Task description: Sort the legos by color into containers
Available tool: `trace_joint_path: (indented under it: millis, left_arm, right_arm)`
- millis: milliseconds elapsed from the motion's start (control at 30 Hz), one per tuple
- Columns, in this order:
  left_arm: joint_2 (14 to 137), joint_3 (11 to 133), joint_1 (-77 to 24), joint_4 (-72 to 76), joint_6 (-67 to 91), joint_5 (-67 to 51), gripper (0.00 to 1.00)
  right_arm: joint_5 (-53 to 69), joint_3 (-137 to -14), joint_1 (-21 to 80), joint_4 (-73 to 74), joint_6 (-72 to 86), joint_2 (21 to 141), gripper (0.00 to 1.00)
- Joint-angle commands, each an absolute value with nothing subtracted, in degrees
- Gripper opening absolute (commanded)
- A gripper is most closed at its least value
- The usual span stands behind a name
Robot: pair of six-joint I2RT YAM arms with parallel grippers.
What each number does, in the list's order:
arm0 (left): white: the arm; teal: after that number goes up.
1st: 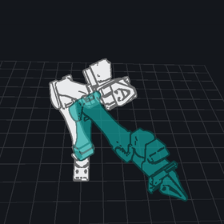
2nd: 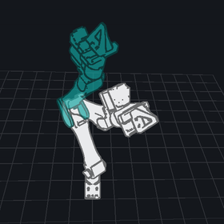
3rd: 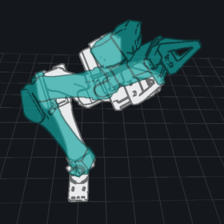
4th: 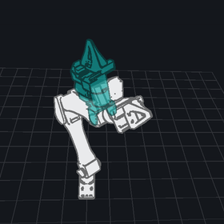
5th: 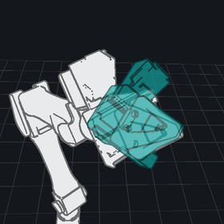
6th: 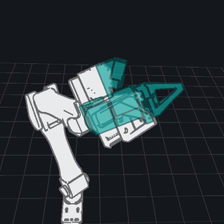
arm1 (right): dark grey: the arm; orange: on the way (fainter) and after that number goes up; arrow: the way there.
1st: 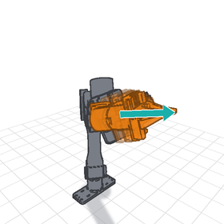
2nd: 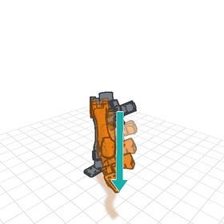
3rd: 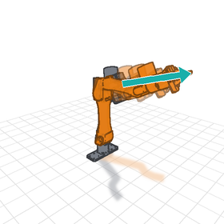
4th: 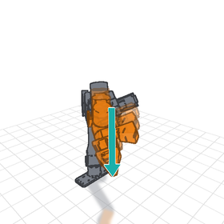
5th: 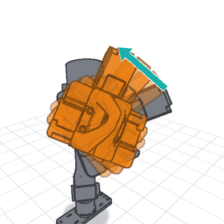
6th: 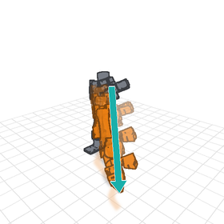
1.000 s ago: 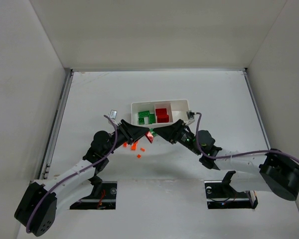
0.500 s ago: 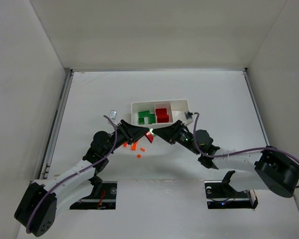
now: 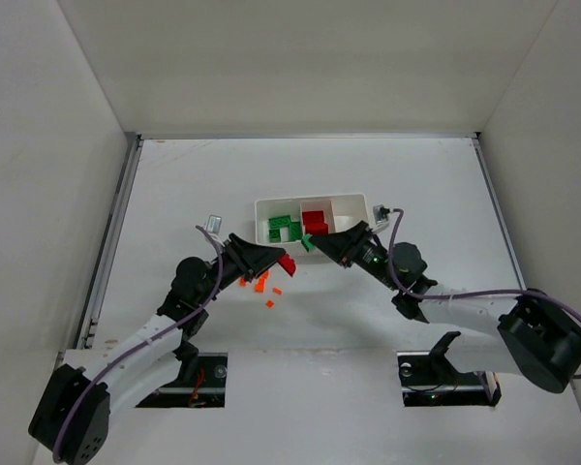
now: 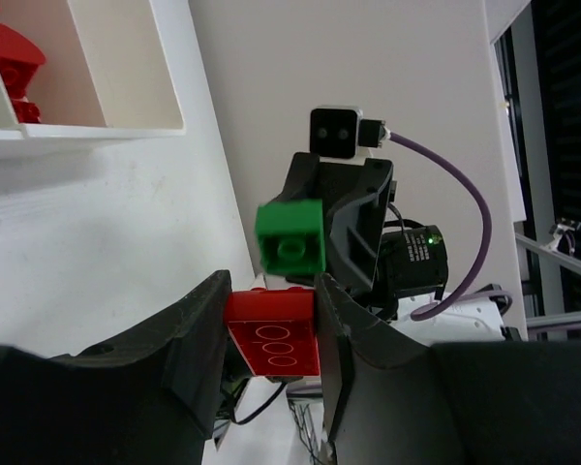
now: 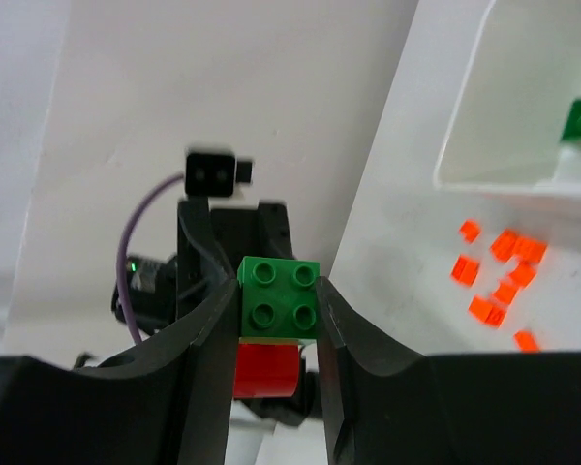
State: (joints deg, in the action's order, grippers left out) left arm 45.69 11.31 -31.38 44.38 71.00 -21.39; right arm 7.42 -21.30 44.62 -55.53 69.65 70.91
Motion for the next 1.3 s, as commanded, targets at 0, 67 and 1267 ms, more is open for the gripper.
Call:
trace_joint_path:
  millis: [0,67,1267]
  left_arm:
    - [44.4,10.2,-29.8,46.1,70.5,-22.9,0.14]
    - [44.4,9.9,-29.5,46.1,70.6,-23.2,0.14]
    - [63.9,25.6,-33.1,43.5,61.2,-9.3,0.14]
  right_arm:
    - [5.6,-21.3,41.7,-56.9,68.6,69.0,0.29]
    - [5.8,-21.5,41.2,-56.4,68.3,69.2,0.29]
    - [-12.5,-32.7,37.8,-30.9,43.3,67.5,0.23]
